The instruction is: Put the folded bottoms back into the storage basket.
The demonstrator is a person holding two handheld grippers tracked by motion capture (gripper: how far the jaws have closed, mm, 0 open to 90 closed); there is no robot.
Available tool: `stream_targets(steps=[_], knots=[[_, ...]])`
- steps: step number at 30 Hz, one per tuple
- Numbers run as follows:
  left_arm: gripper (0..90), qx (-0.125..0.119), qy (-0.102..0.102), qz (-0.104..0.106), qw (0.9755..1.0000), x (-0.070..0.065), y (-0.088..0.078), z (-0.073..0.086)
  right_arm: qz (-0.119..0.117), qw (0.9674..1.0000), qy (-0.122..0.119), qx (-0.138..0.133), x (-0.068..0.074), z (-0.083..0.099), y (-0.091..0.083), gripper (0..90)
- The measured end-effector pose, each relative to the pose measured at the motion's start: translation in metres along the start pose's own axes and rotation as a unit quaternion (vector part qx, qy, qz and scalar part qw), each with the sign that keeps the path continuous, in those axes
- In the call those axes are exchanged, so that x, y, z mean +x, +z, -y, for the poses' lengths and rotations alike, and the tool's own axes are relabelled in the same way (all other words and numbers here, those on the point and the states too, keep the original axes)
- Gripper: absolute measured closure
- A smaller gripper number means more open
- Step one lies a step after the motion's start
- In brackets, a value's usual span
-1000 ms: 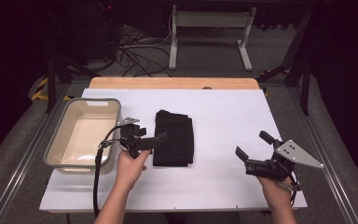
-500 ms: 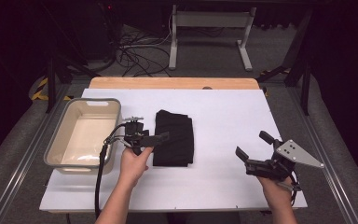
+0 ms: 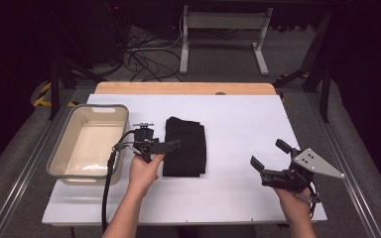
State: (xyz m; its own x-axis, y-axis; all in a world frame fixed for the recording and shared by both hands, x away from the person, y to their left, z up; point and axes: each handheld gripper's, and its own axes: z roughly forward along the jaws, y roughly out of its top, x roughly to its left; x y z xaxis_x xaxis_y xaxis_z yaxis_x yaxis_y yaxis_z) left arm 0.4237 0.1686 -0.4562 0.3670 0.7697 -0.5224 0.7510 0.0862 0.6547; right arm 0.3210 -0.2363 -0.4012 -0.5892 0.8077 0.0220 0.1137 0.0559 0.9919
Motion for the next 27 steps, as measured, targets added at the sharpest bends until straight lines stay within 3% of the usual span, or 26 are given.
stream_targets(steps=[9,27], knots=[[2.9,0.027,-0.012,-0.007,0.9996,0.005,0.009,0.0,0.0,0.9999,-0.007,0.007,0.001,0.0,0.001,0.0],[2.4,0.042,-0.028,-0.018,0.9986,0.008,0.024,0.0,0.0,0.9999,-0.008,0.008,0.0,0.001,0.002,0.0]])
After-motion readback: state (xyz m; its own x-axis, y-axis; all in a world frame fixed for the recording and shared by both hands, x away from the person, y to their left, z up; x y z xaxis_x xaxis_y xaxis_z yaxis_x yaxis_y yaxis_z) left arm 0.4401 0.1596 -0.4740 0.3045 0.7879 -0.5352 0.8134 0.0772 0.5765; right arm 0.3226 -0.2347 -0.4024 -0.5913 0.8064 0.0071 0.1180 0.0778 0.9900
